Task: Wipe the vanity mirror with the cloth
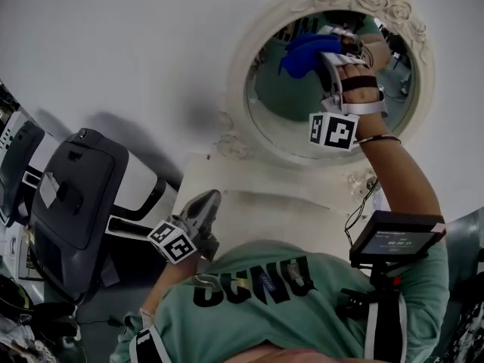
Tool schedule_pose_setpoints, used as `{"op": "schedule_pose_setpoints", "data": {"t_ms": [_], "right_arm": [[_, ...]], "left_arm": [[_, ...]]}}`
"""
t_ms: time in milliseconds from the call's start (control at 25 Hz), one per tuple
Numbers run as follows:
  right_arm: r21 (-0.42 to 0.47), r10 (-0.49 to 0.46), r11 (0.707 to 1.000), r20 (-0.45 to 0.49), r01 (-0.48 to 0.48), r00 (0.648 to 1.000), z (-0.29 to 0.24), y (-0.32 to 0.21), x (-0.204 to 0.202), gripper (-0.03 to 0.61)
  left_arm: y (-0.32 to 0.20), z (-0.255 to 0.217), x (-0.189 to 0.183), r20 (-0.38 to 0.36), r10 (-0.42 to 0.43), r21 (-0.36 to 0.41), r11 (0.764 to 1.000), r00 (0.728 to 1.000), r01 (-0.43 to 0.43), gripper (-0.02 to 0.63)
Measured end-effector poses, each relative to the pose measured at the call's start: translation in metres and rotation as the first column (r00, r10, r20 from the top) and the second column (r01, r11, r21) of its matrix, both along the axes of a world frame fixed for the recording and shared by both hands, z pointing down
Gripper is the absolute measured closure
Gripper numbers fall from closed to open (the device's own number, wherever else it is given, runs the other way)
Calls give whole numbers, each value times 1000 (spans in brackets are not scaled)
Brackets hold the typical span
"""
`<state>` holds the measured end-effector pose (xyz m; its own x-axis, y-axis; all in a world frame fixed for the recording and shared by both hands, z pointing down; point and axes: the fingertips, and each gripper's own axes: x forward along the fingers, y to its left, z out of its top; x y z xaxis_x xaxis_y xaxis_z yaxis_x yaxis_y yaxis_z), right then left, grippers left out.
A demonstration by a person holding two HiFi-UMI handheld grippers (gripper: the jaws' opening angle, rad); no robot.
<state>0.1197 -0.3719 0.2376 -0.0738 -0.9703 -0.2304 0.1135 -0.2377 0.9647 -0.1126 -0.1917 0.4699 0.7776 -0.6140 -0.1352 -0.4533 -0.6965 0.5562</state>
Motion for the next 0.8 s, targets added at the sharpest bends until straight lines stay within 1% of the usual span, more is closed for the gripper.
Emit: {"op": "schedule_pose_setpoints", "data": {"t_ms": [80,200,280,320,400,520,560,600,640,800], "right_arm": [[-52,-8,999,-10,7,1000,40,-1,-2,523],[-156,-8,988,-34,3,999,118,5,-5,522],[-235,-12,972,-41,2,999,175,7,-8,522],[-281,-17,960,-35,6,999,206,8,-9,522],[-381,-21,924,-25,10,999,268,10,-11,522],[-535,-20,845,-42,-5,999,363,14,-8,522],[-564,-19,826,-41,-8,999,386,15,-6,522],[-575,-13,818,-37,-10,999,400,15,-5,522],[-574,-5,819,-30,-13,1000,407,15,-2,522],[-553,-2,833,15,11,1000,402,12,-2,523]], "left_arm": [[0,2,3,11,3,-26,1000,1000,-3,604],[10,8,8,27,19,-82,996,999,-17,604],[14,13,11,42,29,-109,994,999,-25,604],[15,17,11,50,32,-122,992,998,-26,604],[15,26,10,66,31,-149,989,997,-21,604],[14,40,7,87,21,-187,982,996,-5,604],[13,43,7,94,18,-195,981,995,0,604],[11,46,6,101,16,-200,980,995,4,604],[10,49,6,110,16,-203,979,994,7,604],[-1,54,3,138,15,-187,982,990,11,604]]}}
